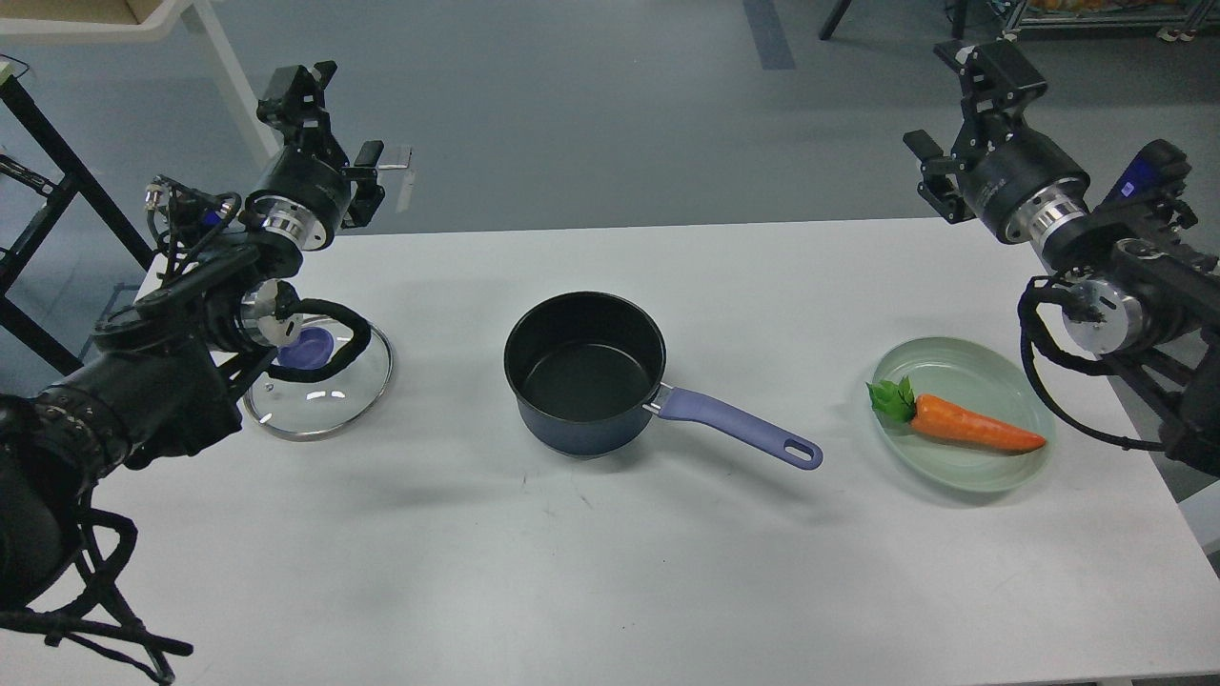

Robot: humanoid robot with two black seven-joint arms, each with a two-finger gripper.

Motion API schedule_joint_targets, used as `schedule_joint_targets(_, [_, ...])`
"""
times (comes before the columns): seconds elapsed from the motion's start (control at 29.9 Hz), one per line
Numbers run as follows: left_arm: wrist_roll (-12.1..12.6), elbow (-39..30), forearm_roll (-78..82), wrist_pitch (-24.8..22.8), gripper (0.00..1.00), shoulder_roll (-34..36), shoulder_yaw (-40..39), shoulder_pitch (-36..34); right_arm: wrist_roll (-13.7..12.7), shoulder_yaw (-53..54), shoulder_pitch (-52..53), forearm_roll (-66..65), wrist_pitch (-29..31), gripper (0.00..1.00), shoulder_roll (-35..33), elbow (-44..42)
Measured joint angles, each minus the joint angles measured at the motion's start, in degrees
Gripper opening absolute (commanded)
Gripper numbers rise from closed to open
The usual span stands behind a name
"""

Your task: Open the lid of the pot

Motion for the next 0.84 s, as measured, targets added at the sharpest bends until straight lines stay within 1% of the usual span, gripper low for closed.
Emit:
schedule_joint_targets(0.17, [0.0,-0.2,-6.1,-1.4,0.99,-0.4,-0.4,1.8,0.0,4.5,-3.3,11.6,0.3,0.99,2.4,-2.1])
schedule_joint_targets(0.37, [0.0,-1.4,-9.9,-3.5,0.99,-0.4,-2.0,3.8,-0.1,12.1,-7.0,20.2,1.6,0.99,7.6,-7.6])
schedule_joint_targets(0.54, [0.0,-3.7,-10.0,-4.0,0.99,0.2,-2.2,4.9,-0.3,16.8,-9.0,21.5,4.1,1.0,11.5,-9.3])
schedule_joint_targets(0.84, [0.0,-3.7,-9.7,-3.5,0.99,1.6,-2.2,5.2,0.0,17.2,-9.3,21.5,4.5,1.0,12.2,-11.2])
